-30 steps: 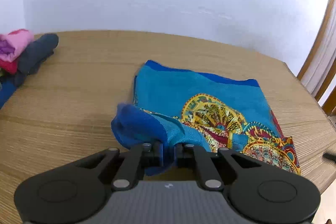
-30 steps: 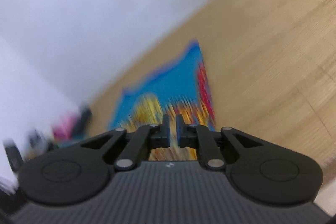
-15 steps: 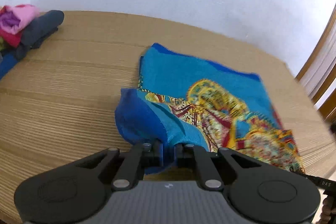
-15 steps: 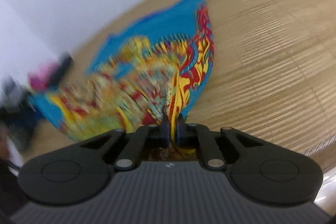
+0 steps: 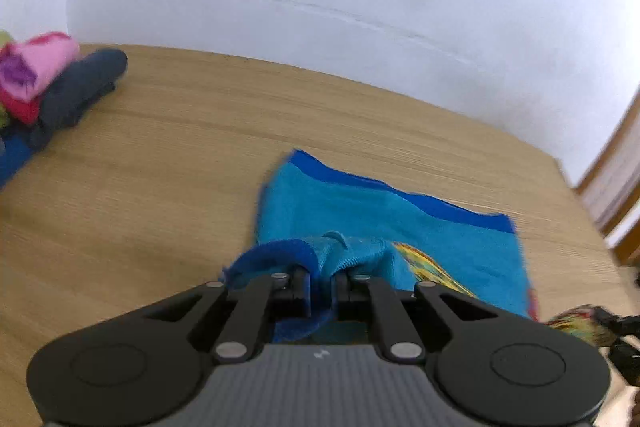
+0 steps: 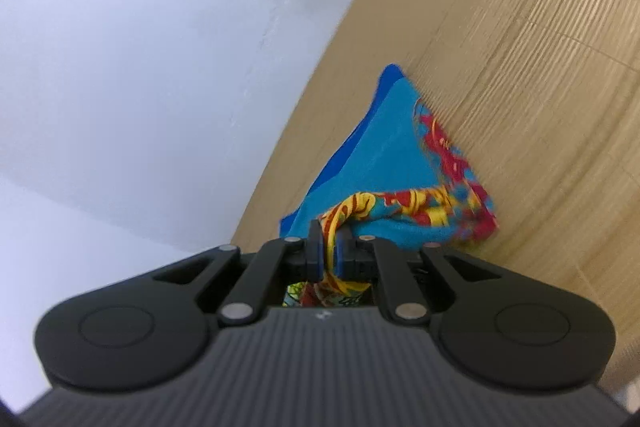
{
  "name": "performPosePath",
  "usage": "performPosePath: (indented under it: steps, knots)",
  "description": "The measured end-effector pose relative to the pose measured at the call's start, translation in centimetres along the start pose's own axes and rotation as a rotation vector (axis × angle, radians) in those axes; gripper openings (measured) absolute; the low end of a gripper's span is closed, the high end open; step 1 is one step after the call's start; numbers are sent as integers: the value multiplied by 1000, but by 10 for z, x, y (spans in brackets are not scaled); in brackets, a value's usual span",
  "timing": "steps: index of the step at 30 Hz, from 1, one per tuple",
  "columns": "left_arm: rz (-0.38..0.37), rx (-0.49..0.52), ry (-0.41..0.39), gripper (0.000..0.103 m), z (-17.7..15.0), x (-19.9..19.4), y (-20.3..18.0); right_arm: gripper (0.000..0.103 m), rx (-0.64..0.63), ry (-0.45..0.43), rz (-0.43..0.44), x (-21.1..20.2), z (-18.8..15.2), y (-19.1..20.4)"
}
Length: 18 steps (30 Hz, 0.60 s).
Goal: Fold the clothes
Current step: 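Grasp the scarf's blue edge with the left gripper while the right gripper grasps a corner, then fold the held edges over the scarf and open both grippers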
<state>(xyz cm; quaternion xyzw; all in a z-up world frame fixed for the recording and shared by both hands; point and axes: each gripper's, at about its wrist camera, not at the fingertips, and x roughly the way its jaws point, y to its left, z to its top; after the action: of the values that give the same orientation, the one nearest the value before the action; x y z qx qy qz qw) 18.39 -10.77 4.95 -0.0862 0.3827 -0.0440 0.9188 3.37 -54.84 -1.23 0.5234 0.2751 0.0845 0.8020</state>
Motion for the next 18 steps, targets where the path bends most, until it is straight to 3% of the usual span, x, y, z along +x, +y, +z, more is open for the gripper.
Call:
performPosePath:
  steps: [3,5,7,9,11,13,15,18]
  knots:
    - [64,9,15,17,24,43,-11,12,-12,-22,-69,30,24,0]
    - [128,15,52,21,37,79,-15,15,-39,-25,-160,59,40,-1]
    - [205,21,92,22,46,109,-17,24,-97,-33,-270,88,53,2]
    - [250,37,107,23,48,121,-17,27,-133,-66,-340,98,62,5]
    - [279,74,98,29,47,121,-22,34,-165,-97,-333,92,66,9]
    - [273,99,81,35,45,115,-27,54,-224,-112,-314,82,63,17]
    - [221,123,78,39,41,112,-32,60,-324,-83,-267,78,53,24]
    - [208,156,99,40,29,114,-39,58,-485,21,-248,92,32,34]
